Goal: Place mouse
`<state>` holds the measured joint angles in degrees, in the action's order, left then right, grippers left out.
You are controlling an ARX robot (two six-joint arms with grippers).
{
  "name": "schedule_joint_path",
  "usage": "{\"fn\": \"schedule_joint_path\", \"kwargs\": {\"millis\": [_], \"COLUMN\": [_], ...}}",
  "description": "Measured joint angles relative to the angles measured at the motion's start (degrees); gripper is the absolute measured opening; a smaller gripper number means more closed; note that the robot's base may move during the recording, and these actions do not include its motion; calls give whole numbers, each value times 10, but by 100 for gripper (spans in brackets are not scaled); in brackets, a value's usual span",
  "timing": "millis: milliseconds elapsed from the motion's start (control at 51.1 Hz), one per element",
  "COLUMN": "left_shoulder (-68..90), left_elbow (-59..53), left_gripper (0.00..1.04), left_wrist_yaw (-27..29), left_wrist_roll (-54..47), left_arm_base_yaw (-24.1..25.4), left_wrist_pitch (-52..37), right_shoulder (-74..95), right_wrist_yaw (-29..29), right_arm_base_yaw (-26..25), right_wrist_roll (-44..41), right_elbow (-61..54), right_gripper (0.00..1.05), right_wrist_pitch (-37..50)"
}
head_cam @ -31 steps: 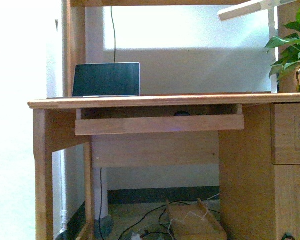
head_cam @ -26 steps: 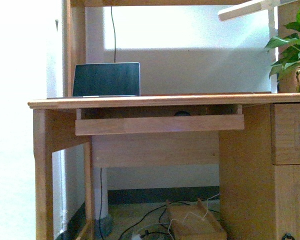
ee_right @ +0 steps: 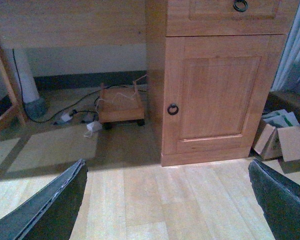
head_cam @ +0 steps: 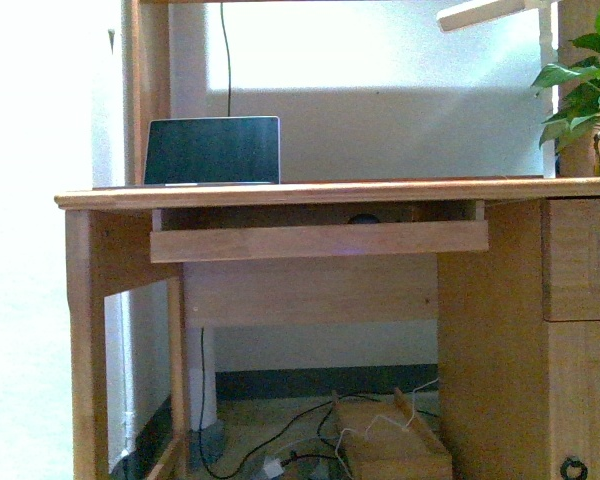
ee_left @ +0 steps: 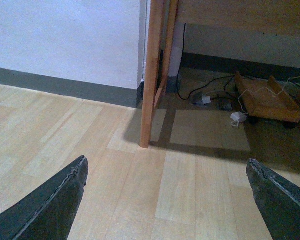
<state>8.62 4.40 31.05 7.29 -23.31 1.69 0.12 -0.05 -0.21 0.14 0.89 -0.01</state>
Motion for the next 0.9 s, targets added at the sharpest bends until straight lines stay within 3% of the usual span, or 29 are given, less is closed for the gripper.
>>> {"fn": "schedule_joint_path", "kwargs": {"millis": [900], "left_shoulder": [0], "left_elbow": [0], "left_gripper": [97], "left_wrist_yaw": [0], "left_wrist_roll": [0], "left_arm_base_yaw": [0], "left_wrist_pitch": [0], "right_shoulder": [0], "right_wrist_yaw": [0], "right_arm_base_yaw": [0], "right_wrist_roll": [0], "right_elbow": [0], "right_gripper": [97], "right_wrist_pitch": [0]}}
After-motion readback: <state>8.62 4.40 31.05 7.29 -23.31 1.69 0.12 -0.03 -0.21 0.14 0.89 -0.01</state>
